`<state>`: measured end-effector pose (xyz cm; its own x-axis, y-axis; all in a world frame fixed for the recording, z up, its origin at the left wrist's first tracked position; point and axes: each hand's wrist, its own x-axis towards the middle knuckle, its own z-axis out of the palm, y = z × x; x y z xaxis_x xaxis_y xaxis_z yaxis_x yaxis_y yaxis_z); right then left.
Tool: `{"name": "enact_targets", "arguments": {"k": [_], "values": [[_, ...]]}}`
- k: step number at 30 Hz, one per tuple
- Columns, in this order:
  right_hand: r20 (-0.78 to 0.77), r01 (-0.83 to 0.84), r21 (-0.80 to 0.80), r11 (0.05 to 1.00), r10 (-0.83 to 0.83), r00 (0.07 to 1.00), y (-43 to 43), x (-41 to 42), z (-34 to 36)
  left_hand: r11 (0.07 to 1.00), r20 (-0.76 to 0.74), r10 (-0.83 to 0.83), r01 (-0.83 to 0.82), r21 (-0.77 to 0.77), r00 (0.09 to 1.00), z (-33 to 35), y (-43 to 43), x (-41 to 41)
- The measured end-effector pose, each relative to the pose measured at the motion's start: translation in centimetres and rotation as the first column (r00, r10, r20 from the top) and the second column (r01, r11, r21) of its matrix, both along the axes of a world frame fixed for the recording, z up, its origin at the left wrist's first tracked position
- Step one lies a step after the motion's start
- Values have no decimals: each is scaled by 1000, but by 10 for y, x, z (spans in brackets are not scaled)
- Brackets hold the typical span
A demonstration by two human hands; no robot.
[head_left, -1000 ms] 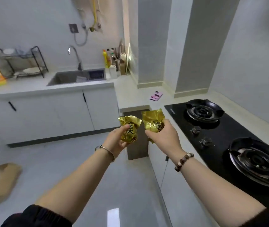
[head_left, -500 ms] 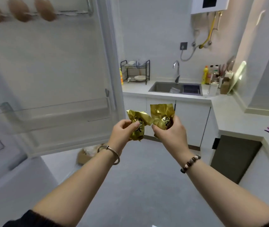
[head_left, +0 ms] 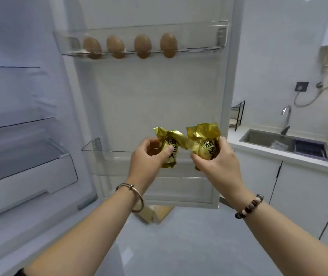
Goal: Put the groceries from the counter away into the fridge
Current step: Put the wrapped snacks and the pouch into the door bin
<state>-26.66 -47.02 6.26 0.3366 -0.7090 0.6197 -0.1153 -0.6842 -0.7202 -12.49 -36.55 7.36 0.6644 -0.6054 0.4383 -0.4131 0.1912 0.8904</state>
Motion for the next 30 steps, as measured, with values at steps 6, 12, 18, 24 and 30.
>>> {"name": "enact_targets", "arguments": {"k": [6, 12, 18, 24, 30], "values": [[-117, -151, -92, 984, 140, 983, -30, 63, 50, 988, 139, 151, -147, -37, 979, 43, -2, 65], [-294, -276, 11, 961, 267, 918, -50, 129, 70, 929, 250, 304, -344, 136, 920, 54, -6, 131], [-419, -279, 64, 958, 280, 864, -47, 172, 61, 833, 370, 251, -394, 388, 894, 46, -8, 178], [-577, -260, 104, 960, 271, 771, -34, 188, 50, 661, 453, -5, -337, 670, 891, 38, -11, 199], [-807, -239, -69, 969, 87, 585, -25, 188, 42, 505, 301, -167, -181, 844, 939, 29, -9, 210]]}}
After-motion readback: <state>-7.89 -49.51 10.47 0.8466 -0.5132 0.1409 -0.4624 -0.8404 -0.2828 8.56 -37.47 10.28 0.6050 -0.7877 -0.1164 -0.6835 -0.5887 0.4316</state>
